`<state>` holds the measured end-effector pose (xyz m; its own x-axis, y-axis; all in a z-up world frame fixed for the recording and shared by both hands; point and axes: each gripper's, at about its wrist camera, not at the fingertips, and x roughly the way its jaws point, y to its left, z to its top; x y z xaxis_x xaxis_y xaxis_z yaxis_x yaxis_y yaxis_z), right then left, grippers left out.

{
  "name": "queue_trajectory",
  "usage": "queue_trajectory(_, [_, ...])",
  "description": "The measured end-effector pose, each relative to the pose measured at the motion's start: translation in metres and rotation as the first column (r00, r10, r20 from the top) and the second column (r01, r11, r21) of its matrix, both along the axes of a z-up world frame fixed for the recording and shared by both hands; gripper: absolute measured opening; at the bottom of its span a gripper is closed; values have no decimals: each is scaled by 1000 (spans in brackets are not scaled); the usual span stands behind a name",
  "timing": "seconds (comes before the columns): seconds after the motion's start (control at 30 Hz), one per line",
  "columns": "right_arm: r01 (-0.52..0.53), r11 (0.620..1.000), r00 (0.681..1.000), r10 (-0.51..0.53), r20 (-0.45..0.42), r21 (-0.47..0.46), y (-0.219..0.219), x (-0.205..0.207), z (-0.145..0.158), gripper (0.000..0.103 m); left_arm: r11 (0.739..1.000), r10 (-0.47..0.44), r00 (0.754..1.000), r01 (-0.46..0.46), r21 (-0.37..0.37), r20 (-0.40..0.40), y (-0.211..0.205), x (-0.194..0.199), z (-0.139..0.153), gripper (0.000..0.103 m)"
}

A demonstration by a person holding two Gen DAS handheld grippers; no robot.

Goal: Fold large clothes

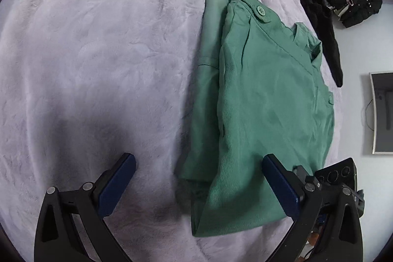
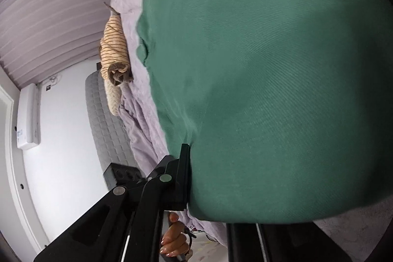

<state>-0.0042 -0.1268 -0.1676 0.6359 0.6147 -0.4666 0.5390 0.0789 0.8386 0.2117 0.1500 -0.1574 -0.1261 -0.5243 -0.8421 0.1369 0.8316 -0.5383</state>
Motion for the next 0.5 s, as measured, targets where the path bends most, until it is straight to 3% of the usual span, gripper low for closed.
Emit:
queue_trajectory(0.1, [-25, 1000, 998, 25, 61, -15, -5, 6, 20, 8, 994, -24, 998, 16, -112, -64, -17, 12, -8, 103])
queue_trajectory(0.23, [-72, 997, 994, 76, 83, -42, -9, 16, 33, 8, 964, -77, 989, 41, -264, -127, -55, 28, -11, 103])
queue_trajectory(0.3, [-95, 995, 992, 98, 84, -43, -9, 18, 32, 8, 960, -104, 988, 70, -271, -114, -77, 32, -12, 103])
queue_trajectory(0.33, [-104, 994, 991, 107, 82, -41, -9, 17, 31, 8, 968, -107, 990, 82, -237, -95, -84, 34, -12, 92])
queue_trajectory(0.37, [-117, 992, 990, 120, 73, -36, -8, 17, 29, 8, 974, -118, 990, 101, -202, -78, -90, 34, -13, 52])
queue_trajectory(0.4, [-142, 989, 988, 144, 50, -34, -7, 16, 27, 9, 981, -133, 989, 122, -149, -65, -97, 33, -14, 36])
queue_trajectory(0.43, [-183, 982, 983, 183, 11, -35, -4, 14, 24, 13, 983, -128, 990, 119, -138, -61, -100, 34, -14, 27])
queue_trajectory(0.5, [-293, 956, 955, 291, -59, -32, -2, 11, 23, 14, 983, -124, 992, 120, -141, -21, -102, 33, -6, 22])
